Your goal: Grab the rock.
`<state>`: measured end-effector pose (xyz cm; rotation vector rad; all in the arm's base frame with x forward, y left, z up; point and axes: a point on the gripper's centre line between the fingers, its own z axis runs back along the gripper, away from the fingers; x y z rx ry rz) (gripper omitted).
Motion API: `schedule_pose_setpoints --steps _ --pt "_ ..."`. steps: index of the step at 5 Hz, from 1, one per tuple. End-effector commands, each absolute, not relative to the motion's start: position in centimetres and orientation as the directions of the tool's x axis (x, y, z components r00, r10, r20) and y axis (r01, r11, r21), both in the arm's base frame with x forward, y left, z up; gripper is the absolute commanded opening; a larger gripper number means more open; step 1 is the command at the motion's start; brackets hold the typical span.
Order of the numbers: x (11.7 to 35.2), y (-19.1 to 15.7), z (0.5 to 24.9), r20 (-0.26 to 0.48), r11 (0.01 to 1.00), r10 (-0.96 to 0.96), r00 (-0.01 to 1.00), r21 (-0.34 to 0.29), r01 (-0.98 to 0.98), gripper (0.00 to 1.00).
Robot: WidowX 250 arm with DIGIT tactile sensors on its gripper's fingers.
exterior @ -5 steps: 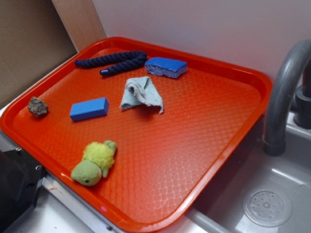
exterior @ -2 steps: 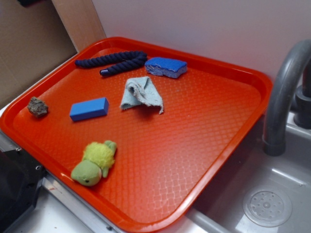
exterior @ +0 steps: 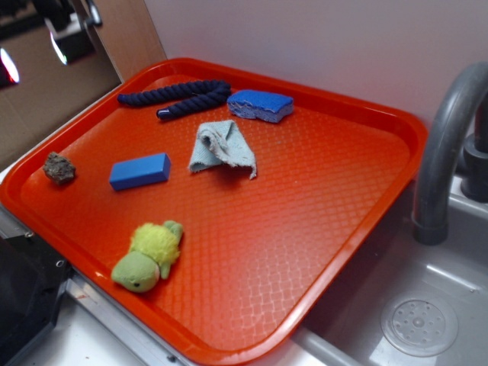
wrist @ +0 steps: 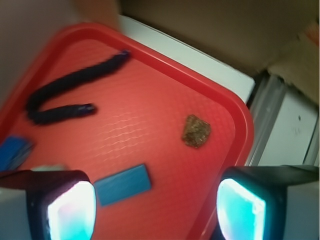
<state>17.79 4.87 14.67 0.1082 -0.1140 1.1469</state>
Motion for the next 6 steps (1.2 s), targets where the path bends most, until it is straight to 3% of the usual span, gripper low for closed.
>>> schedule_pose_setpoints --steps 1,4,5,6 --pt "17.0 6.7 9.5 0.153 0.407 0.898 0.413 0.065 -0.911 1.0" --pt "15.6 11.0 6.5 0.12 0.469 0.87 0.479 0.103 -0.877 1.0" --pt "15.3 11.9 5.0 0.062 0.514 0.852 0.52 0.097 -0.852 1.0" --pt "15.7 11.8 3.4 -0.045 0.585 0.811 0.583 0.044 -0.81 1.0"
